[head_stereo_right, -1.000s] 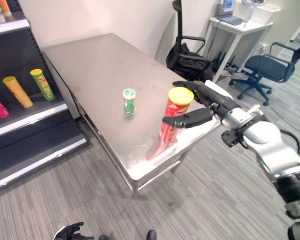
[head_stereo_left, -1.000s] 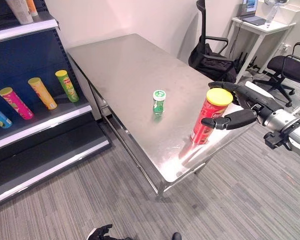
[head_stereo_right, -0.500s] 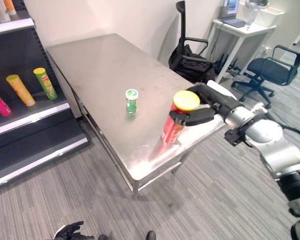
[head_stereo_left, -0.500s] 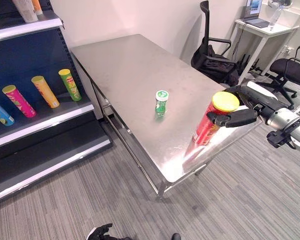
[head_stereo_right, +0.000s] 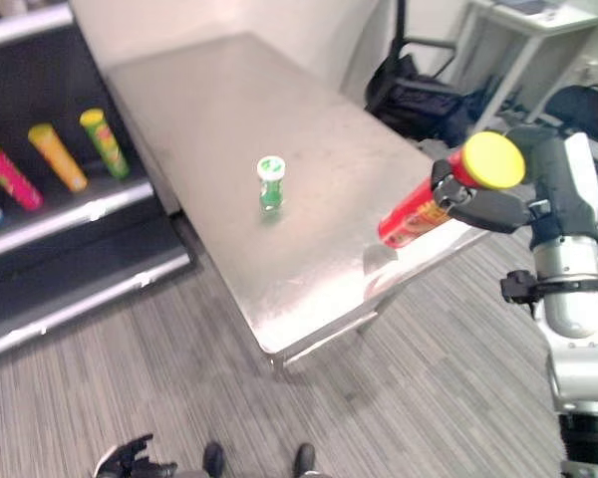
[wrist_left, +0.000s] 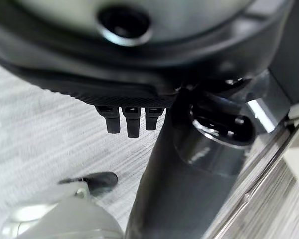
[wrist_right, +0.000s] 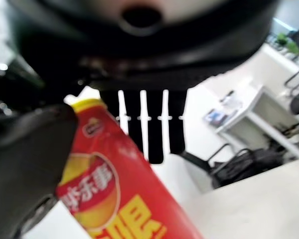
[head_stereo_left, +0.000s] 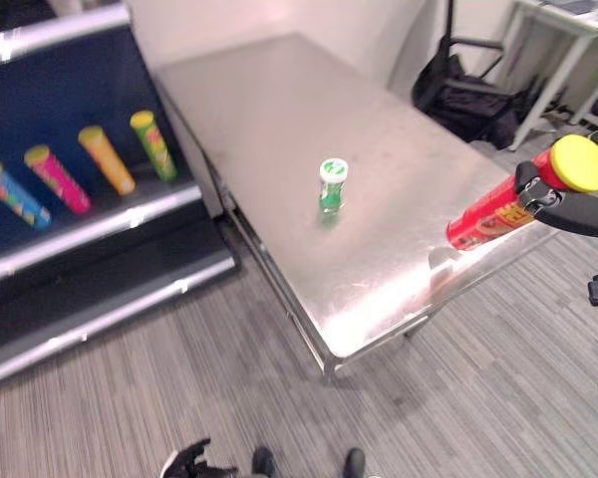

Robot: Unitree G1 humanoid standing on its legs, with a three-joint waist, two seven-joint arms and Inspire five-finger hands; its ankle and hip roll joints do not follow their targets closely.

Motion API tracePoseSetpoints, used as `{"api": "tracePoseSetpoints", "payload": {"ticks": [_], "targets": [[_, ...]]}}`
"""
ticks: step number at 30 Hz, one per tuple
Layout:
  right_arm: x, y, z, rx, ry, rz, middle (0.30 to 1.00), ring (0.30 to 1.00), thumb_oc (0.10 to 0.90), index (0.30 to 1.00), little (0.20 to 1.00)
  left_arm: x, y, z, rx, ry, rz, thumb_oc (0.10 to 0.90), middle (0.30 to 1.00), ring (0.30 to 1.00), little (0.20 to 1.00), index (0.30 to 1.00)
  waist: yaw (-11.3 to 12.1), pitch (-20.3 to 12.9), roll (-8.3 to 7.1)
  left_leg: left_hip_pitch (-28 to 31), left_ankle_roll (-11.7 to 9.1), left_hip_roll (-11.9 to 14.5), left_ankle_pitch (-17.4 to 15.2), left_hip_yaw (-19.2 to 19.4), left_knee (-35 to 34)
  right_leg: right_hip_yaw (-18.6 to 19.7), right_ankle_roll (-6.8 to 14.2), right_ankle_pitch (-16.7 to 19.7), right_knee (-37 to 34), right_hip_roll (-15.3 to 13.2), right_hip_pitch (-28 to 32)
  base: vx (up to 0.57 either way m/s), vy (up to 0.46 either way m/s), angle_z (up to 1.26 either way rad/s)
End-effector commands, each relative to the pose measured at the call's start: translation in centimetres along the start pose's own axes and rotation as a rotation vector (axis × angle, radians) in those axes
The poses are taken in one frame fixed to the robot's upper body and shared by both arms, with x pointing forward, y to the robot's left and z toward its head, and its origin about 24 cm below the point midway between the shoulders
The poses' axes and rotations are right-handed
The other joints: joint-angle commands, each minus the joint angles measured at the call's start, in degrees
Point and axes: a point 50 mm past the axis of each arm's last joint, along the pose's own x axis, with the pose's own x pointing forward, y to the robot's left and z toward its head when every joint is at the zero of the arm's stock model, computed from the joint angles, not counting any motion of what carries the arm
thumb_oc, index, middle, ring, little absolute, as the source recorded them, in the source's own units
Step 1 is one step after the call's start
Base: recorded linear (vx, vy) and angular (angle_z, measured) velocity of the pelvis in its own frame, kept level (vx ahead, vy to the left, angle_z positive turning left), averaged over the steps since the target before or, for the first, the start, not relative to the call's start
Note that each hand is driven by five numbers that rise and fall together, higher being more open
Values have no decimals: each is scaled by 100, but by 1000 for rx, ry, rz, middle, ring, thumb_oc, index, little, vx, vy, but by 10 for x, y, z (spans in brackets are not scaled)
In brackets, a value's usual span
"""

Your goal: Put the goods on the table back onto the shelves and tidy them up.

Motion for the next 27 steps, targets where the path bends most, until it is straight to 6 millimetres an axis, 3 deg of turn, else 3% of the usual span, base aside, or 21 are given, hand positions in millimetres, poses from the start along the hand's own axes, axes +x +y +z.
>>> {"api": "tracePoseSetpoints", "payload": {"ticks": [1,2,3,4,5,6,7,8,9,10,11,12,13,16,19,20,23,24,25,26,27], "targets": [[24,-33,68,45,-364,-186,300,300,400,300,300,0,28,6,98,-26,65,800,900,900,900,900,119,-379,-428,418,-118,871,-677,358,108,171,796,-583,36,-482,517,-37,536,97],[25,-33,69,31,-367,-183,300,300,400,300,300,1,29,14,101,-57,77,800,900,900,900,900,57,-365,-413,546,-180,1193,-541,258,-50,167,918,-562,92,-694,478,-13,934,35],[25,-37,70,-27,-357,-172,300,300,400,300,300,2,25,23,111,-94,70,800,900,900,900,900,31,-449,-272,598,-358,1275,-516,-276,-241,270,1137,-475,213,-1015,394,28,912,-3],[22,-42,66,-79,-337,-186,300,300,400,300,300,3,23,24,119,-98,61,800,900,900,900,900,-8,-530,-236,652,-357,1163,-674,-376,-306,276,1215,-391,228,-1174,404,58,1173,-14],[20,-53,61,-169,-306,-257,300,300,400,300,300,4,22,32,179,-119,37,800,900,900,900,900,-68,-623,-308,764,-124,740,-1078,-212,-331,323,1409,88,298,-1696,227,-100,973,3],[26,-55,66,-179,-330,-293,300,300,400,300,300,4,28,35,219,-128,43,800,900,900,900,900,37,-559,-439,801,50,485,-1152,159,-324,218,1518,913,381,-2057,-166,-223,926,-12],[31,-53,70,-174,-343,-295,300,300,400,300,300,4,31,37,221,-132,50,800,900,900,900,900,107,-510,-437,786,132,407,-1146,320,-320,27,1496,962,459,-2160,-301,-389,661,-120],[39,-55,79,-183,-371,-299,300,300,400,300,300,3,41,40,209,-138,80,800,900,900,900,900,159,-452,-414,763,240,279,-1060,553,-388,-97,1353,569,706,-1995,-356,-396,679,-159],[48,-64,99,-207,-442,-312,300,300,400,300,300,1,53,37,185,-119,116,800,900,900,900,900,260,-433,-428,702,426,45,-916,694,-456,125,1115,-187,1267,-1285,-320,-317,556,-123],[49,-64,100,-206,-444,-312,300,300,400,300,300,1,53,37,183,-120,116,800,900,900,900,900,252,-434,-430,688,429,37,-888,699,-464,131,1106,-176,1274,-1293,-343,-200,378,-38],[52,-66,106,-216,-465,-308,300,300,400,300,300,1,55,35,175,-108,122,800,900,900,900,900,281,-462,-432,696,473,-51,-817,720,-522,150,993,-482,1452,-997,-315,-127,210,-7],[61,-72,122,-244,-510,-305,300,300,400,300,300,0,60,27,142,-73,143,800,900,900,900,900,359,-487,-582,701,517,-291,-645,738,-613,414,767,-1040,1740,-173,-223,-144,209,-21],[67,-72,127,-240,-523,-297,300,300,400,300,300,0,59,26,123,-73,136,800,900,900,900,900,424,-466,-706,736,519,-401,-616,749,-656,688,518,-1136,1433,165,-111,-100,114,-3],[74,-68,137,-157,-553,-267,300,300,400,300,300,-2,55,15,75,-48,136,800,900,900,900,900,520,-537,-858,643,519,-541,-703,592,-412,964,451,-877,602,263,240,-7,-50,16],[76,-63,141,-111,-569,-243,300,300,400,300,300,-3,49,12,50,-45,119,800,900,900,900,900,531,-507,-837,511,494,-567,-816,534,-61,878,467,-780,361,256,383,-15,-46,23],[75,-60,142,-80,-579,-228,300,300,400,300,300,-3,43,10,53,-41,99,800,900,900,900,900,558,-422,-800,273,416,-550,-829,577,263,695,463,-757,205,204,490,-79,-11,72],[71,-46,134,-46,-554,-169,300,300,400,300,300,-5,37,-1,37,-9,88,800,900,900,900,900,537,-392,-683,136,369,-231,-783,759,337,423,484,-702,60,125,619,-45,62,85],[71,-46,133,-46,-552,-169,300,300,400,300,300,-5,37,-1,39,-9,88,800,900,900,900,900,534,-397,-689,142,368,-233,-773,749,321,413,484,-701,58,126,623,21,167,60],[68,-40,131,-30,-551,-145,300,300,400,300,300,-6,37,-5,42,5,91,800,900,900,900,900,558,-373,-688,104,315,33,-607,647,229,377,519,-678,73,-10,605,10,102,56],[68,-40,131,-30,-550,-145,300,300,400,300,300,-6,38,-5,43,5,91,800,900,900,900,900,543,-382,-692,102,306,32,-591,625,210,357,515,-681,73,-4,604,11,251,37],[66,-35,129,-11,-547,-130,300,300,400,300,300,-6,38,-5,43,6,96,800,900,900,900,900,540,-345,-682,64,244,436,-307,553,65,280,551,-719,82,-158,545,28,216,30]]}}
